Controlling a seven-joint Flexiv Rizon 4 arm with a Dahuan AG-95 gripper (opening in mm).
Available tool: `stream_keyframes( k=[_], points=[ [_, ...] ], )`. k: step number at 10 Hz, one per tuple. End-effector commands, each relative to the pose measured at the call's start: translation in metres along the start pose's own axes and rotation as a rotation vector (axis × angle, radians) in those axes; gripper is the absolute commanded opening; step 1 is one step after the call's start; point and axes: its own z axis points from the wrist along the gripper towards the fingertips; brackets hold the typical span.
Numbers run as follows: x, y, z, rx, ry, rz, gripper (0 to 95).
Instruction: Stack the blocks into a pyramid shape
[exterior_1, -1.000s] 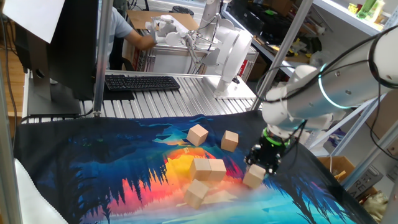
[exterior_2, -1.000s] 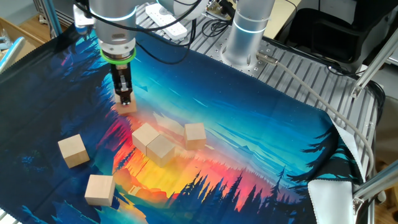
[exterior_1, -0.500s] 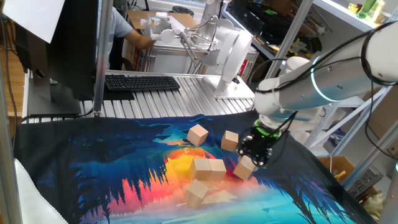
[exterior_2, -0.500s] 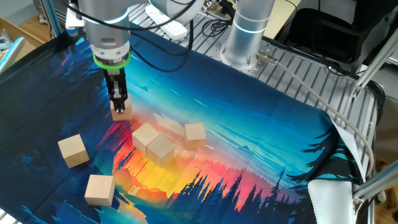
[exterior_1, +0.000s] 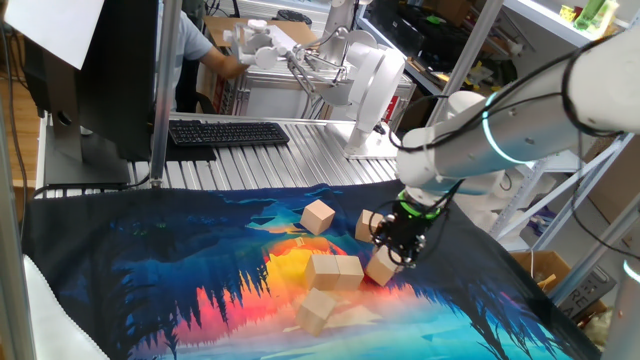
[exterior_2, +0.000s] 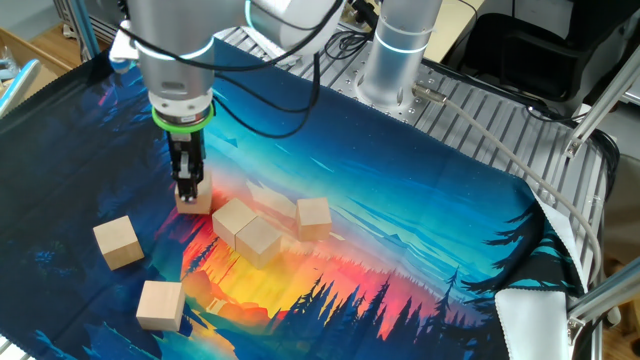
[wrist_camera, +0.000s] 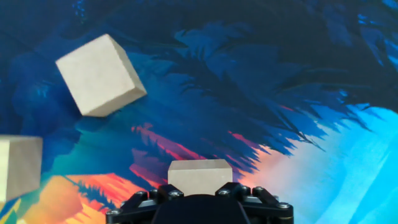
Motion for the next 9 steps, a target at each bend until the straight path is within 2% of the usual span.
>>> stream_keyframes(
  k=[1, 3, 7, 9],
  points=[
    [-0.003, 0.003, 0.003, 0.003, -0.028, 0.114, 0.0],
    [-0.002, 0.003, 0.002, 0.016, -0.029, 0.208, 0.0],
    [0.010, 0.006, -0.003, 0.060, -0.057, 0.305, 0.0],
    [0.011, 0.005, -0.001, 0.082, -0.050, 0.335, 0.0]
  ],
)
